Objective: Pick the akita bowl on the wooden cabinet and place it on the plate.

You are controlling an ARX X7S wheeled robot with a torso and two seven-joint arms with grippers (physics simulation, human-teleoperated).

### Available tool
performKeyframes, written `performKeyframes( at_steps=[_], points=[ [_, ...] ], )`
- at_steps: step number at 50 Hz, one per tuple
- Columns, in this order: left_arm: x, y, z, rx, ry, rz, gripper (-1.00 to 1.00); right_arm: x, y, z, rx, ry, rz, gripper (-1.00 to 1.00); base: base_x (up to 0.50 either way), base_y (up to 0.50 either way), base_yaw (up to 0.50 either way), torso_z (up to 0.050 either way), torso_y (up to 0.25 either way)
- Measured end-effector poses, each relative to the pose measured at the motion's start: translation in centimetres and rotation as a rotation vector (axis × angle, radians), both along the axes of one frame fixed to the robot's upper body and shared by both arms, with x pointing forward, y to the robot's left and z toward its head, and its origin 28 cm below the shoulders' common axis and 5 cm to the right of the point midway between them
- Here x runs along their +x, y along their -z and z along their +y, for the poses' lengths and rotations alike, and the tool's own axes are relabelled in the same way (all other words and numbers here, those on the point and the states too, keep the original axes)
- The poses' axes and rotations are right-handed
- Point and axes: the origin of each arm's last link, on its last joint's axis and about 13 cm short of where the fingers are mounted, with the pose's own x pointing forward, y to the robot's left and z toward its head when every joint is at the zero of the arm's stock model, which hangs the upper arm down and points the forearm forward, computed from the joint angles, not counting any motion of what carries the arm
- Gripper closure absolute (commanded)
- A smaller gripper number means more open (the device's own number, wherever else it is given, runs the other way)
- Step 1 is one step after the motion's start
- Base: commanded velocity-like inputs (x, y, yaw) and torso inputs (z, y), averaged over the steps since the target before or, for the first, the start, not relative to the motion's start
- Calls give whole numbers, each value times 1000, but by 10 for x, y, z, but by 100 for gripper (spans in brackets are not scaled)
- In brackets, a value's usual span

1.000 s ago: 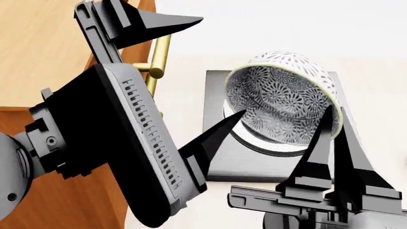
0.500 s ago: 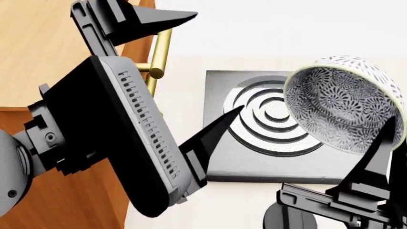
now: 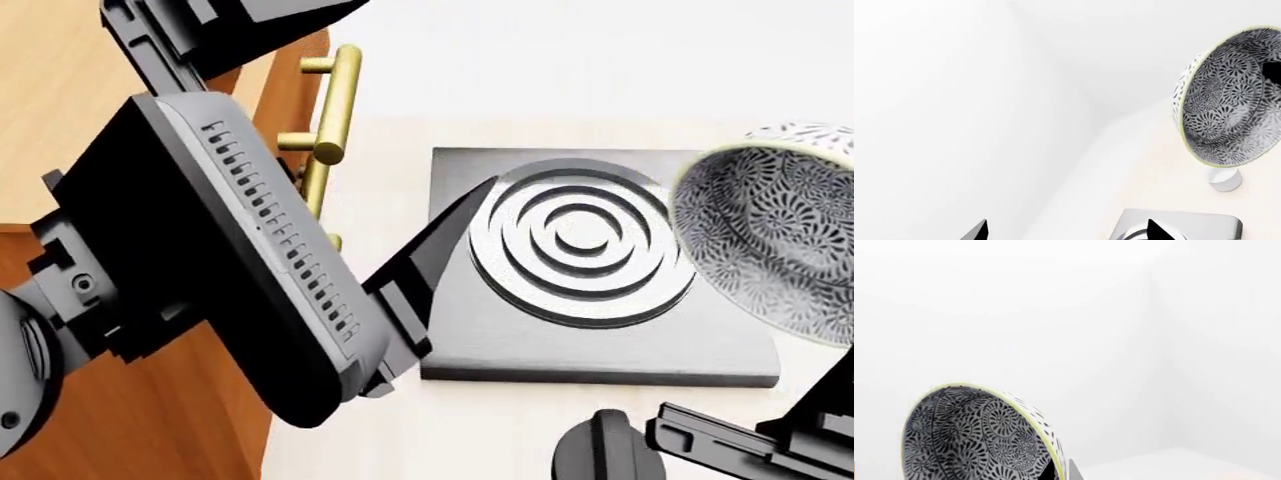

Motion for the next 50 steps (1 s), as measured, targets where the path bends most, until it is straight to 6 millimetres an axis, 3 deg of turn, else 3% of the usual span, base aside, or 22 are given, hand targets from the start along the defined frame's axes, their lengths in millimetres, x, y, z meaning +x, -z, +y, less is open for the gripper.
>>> performKeyframes(
  at_steps=[32, 50],
  points=[
    [-6, -1, -3, -40, -4, -15, -100, -27, -8, -31, 41, 210, -43, 100, 0, 0, 0, 0, 0],
    [-7, 0, -3, -41, -2, -12, -100, -30, -13, -45, 16, 356, -75, 100, 0, 0, 0, 0, 1]
  ],
)
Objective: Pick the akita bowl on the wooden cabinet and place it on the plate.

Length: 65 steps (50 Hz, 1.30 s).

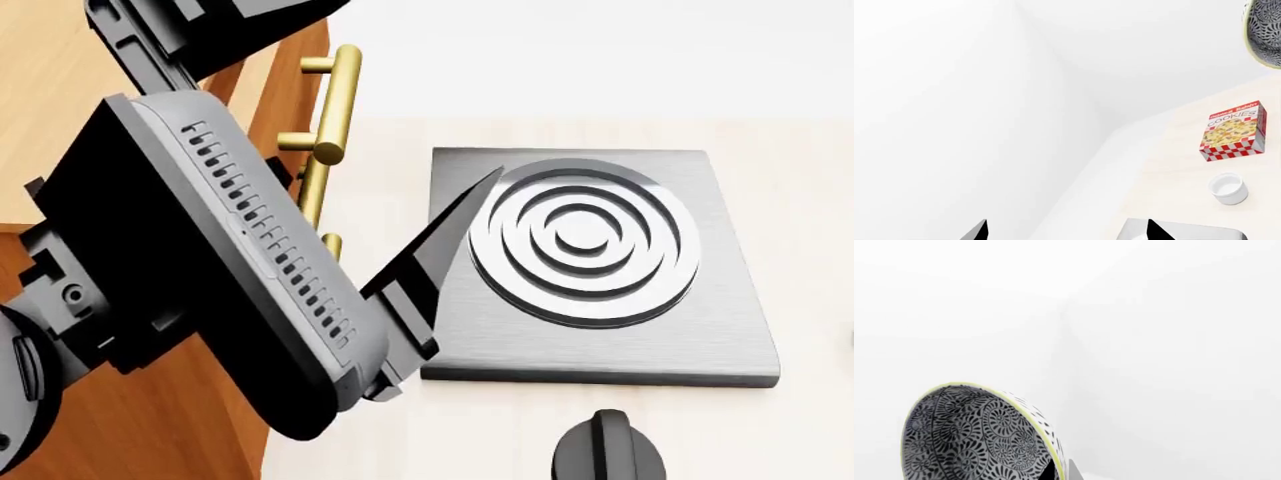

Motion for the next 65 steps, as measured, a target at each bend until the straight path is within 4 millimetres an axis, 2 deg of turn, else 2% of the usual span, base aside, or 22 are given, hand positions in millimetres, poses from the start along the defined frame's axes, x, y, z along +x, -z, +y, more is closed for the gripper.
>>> performKeyframes(
  at_steps=[31, 65],
  points=[
    [-1, 0, 2, -3, -5, 3, -100, 14, -19, -30, 5, 98, 31, 100, 0, 0, 0, 0, 0],
    [1, 2, 3, -9, -8, 14, -100, 34, -25, -59, 105, 107, 92, 100, 0, 0, 0, 0, 0]
  ],
)
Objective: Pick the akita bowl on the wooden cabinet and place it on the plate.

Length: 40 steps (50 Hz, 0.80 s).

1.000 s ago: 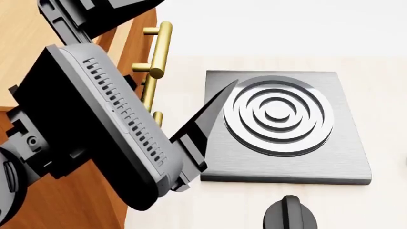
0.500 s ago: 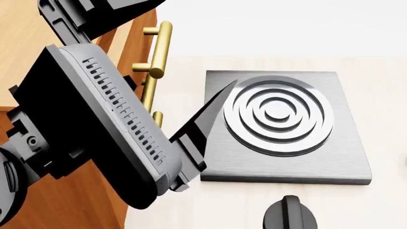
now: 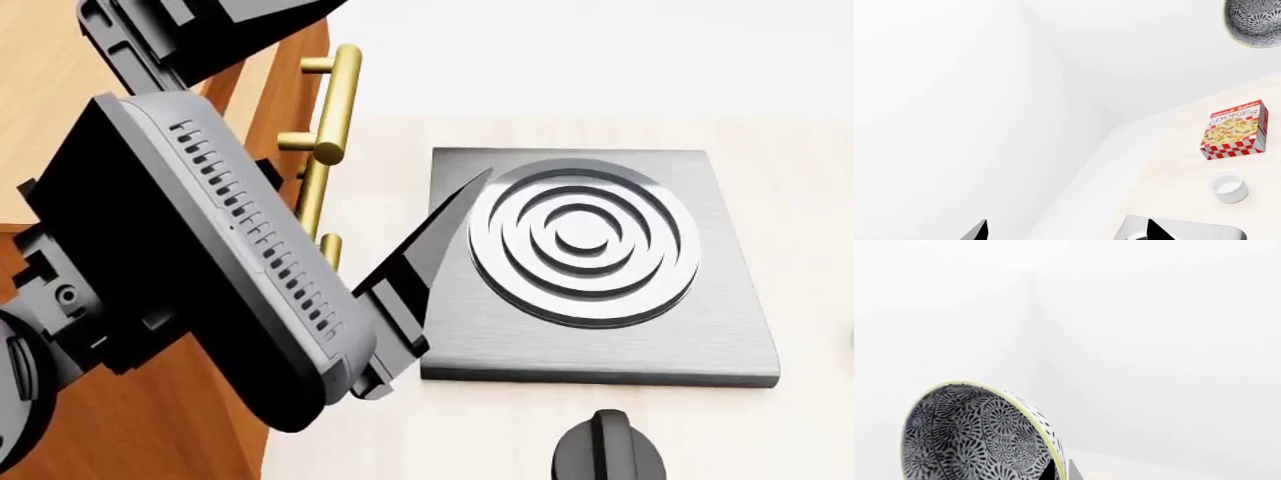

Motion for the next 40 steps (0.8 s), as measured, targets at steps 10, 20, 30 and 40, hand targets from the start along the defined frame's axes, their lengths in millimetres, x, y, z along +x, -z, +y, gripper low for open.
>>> performKeyframes(
  at_steps=[10, 20, 30, 40],
  points=[
    [1, 0, 0, 0, 1, 2, -100, 1, -1, -7, 45, 4, -8, 100, 0, 0, 0, 0, 1],
    [1, 0, 0, -1, 0, 2, -100, 3, 5, -18, 140, 10, -19, 100, 0, 0, 0, 0, 0],
    [0, 0, 0, -1, -1, 2, -100, 2, 13, -26, 239, 4, -28, 100, 0, 0, 0, 0, 0],
    [1, 0, 1, -1, -3, 2, -100, 3, 23, -29, 387, -87, -31, 100, 0, 0, 0, 1, 1]
  ],
)
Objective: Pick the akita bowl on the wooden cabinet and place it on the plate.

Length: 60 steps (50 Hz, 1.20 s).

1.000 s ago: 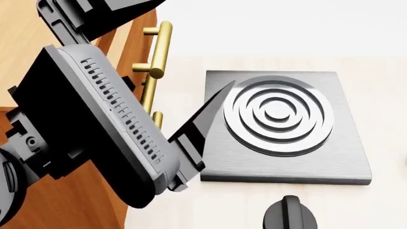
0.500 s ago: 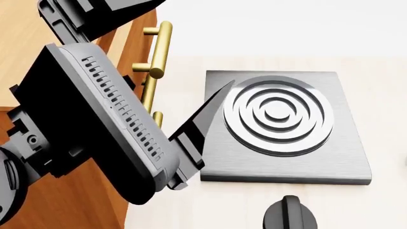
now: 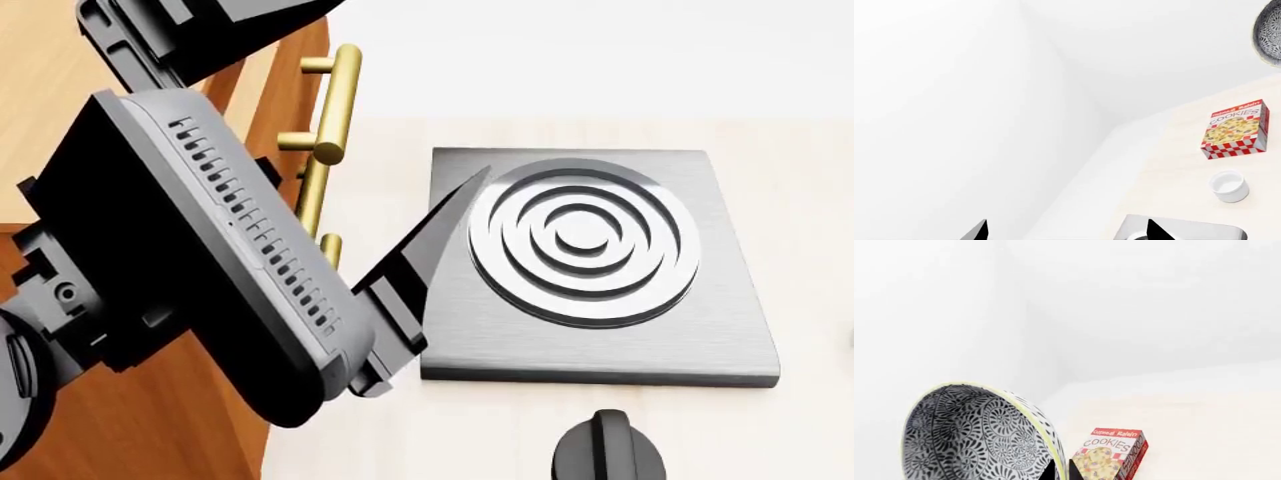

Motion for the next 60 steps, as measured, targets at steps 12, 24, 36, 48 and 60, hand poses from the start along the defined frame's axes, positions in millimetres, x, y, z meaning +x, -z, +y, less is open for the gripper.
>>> performKeyframes(
  at_steps=[12, 24, 36, 48, 60],
  points=[
    [1, 0, 0, -1, -2, 1, -100, 0, 6, -2, 184, -143, -67, 100, 0, 0, 0, 0, 0],
    [1, 0, 1, -2, -4, 0, -100, -1, 15, -3, 299, -191, -54, 100, 0, 0, 0, 0, 0],
    [1, 0, 1, -3, -7, 1, -100, 1, 23, -3, 380, -208, -2, 100, 0, 0, 0, 0, 1],
    [2, 1, 1, -5, -11, 2, -100, 3, 31, -3, 454, -187, 64, 100, 0, 0, 0, 0, 0],
    [2, 2, 2, -6, -13, 4, -100, -1, 38, 3, 467, -183, 106, 100, 0, 0, 0, 0, 1]
  ],
)
